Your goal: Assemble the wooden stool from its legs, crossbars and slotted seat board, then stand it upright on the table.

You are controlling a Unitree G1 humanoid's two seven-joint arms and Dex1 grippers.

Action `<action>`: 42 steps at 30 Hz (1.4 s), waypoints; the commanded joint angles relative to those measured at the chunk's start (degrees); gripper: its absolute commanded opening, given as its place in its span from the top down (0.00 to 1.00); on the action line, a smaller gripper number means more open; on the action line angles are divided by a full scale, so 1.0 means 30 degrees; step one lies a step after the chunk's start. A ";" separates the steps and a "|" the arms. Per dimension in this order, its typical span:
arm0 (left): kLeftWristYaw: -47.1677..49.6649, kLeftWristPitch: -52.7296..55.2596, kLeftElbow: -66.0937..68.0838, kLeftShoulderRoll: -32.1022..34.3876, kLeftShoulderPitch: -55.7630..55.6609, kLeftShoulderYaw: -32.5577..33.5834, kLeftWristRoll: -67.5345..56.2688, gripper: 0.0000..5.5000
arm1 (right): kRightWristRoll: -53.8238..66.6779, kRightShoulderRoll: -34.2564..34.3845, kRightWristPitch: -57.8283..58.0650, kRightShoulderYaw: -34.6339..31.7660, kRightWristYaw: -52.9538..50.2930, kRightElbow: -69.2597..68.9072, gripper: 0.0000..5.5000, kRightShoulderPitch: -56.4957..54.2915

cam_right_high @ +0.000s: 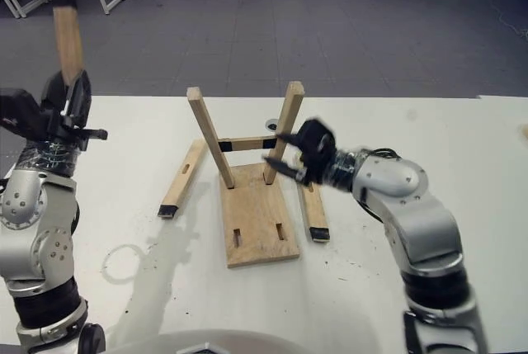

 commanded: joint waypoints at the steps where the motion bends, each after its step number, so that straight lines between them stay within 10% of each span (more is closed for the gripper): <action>1: -0.0168 0.0624 -0.1402 -0.0129 -0.1914 -0.1878 -0.0420 0.76 | 0.5206 0.5178 0.5666 -0.4636 -0.4096 0.0871 0.57 -0.3801; 8: -0.1416 0.0892 -0.0887 -0.1002 -0.0575 -0.5731 -0.0681 0.76 | 1.2386 0.8807 0.9957 -0.8815 -0.8355 0.2840 0.57 -0.7479; 24: -0.1863 0.0703 -0.0461 -0.2115 -0.0348 -0.8413 0.0268 0.76 | 1.5339 0.7945 0.7035 -0.6883 -1.1386 0.6381 0.57 -0.9366; 34: -0.2616 0.0666 0.0081 -0.1589 -0.0486 -0.8068 0.0336 0.76 | 1.8399 0.7033 0.6359 -0.7185 -1.3769 0.8826 0.91 -0.9732; 42: -0.3323 0.0931 0.0343 -0.1291 -0.0780 -0.7537 -0.0251 0.59 | 1.9111 0.5593 0.5446 -0.6804 -1.4564 0.8311 0.93 -0.8588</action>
